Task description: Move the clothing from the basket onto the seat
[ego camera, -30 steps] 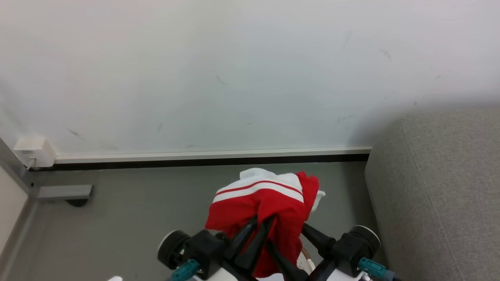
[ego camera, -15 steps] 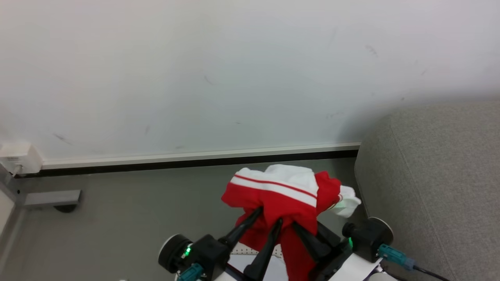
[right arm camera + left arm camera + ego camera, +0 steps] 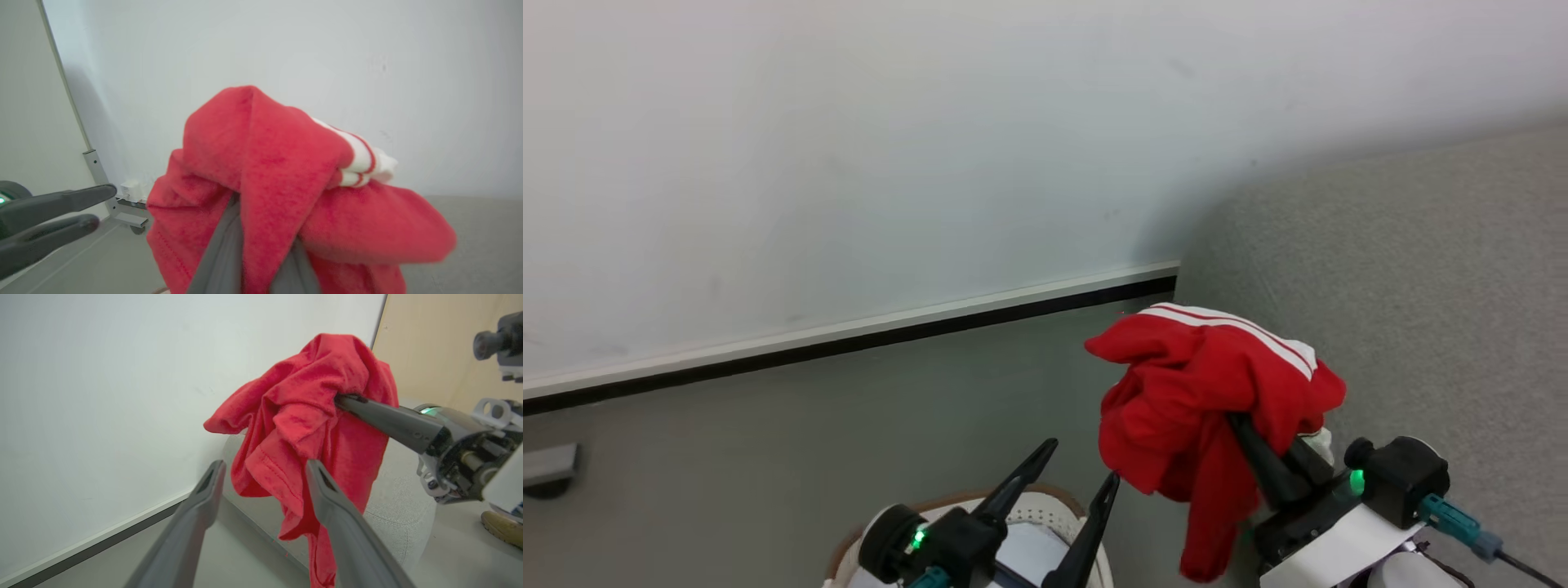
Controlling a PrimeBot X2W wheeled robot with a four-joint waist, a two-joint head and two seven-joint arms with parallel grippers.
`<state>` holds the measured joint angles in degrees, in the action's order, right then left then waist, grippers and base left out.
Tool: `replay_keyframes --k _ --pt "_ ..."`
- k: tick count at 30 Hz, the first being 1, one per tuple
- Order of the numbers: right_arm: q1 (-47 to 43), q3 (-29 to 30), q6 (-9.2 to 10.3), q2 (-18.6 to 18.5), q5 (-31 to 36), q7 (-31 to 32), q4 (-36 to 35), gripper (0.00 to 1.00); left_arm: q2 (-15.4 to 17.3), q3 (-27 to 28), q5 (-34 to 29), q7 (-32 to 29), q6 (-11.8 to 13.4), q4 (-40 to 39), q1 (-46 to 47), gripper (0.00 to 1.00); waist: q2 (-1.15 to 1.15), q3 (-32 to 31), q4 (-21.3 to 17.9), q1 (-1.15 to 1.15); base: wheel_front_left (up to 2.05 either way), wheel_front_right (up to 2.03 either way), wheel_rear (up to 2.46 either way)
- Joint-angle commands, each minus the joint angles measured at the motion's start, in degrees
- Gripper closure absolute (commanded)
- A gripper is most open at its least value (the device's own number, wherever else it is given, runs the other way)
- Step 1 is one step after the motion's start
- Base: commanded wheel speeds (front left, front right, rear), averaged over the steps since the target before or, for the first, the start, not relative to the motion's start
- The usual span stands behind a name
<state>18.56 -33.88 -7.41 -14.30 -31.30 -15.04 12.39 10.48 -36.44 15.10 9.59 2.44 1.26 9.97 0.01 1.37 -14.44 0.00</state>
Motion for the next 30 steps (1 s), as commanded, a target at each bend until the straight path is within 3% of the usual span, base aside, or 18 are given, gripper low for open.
replay_keyframes --k 1,8,14,22,30 --pt "-0.7 0.8 -0.15 -0.3 0.5 -0.2 -0.7 1.00 -0.1 -0.1 -0.4 0.7 -0.1 0.5 0.6 0.00 -0.01 1.5 -3.1 0.00 0.00 0.00 0.00" --pt "-2.4 4.9 -0.15 -1.3 1.6 -0.2 -2.6 1.00 -1.0 -1.0 -0.7 1.5 -0.6 2.7 2.2 0.00 -0.01 3.6 -7.1 0.00 0.00 0.00 0.00" --pt "-2.6 8.7 -0.15 -1.1 2.5 -0.2 -3.7 1.00 -0.8 -1.6 -1.3 1.3 -1.0 3.0 3.9 0.00 -0.01 6.0 -7.7 0.00 0.00 0.00 0.00" --pt "5.9 18.4 -0.15 -1.1 3.2 -0.2 -1.6 1.00 0.6 -1.6 -3.1 -1.0 -2.0 1.9 10.1 0.00 -0.01 16.4 -4.4 0.00 0.00 0.00 0.00" --pt "23.6 31.7 -0.10 -6.3 4.0 1.1 6.8 1.00 1.2 -0.6 -4.9 -2.3 -2.9 0.7 17.5 0.00 -0.01 28.8 2.1 0.00 0.00 0.00 0.00"
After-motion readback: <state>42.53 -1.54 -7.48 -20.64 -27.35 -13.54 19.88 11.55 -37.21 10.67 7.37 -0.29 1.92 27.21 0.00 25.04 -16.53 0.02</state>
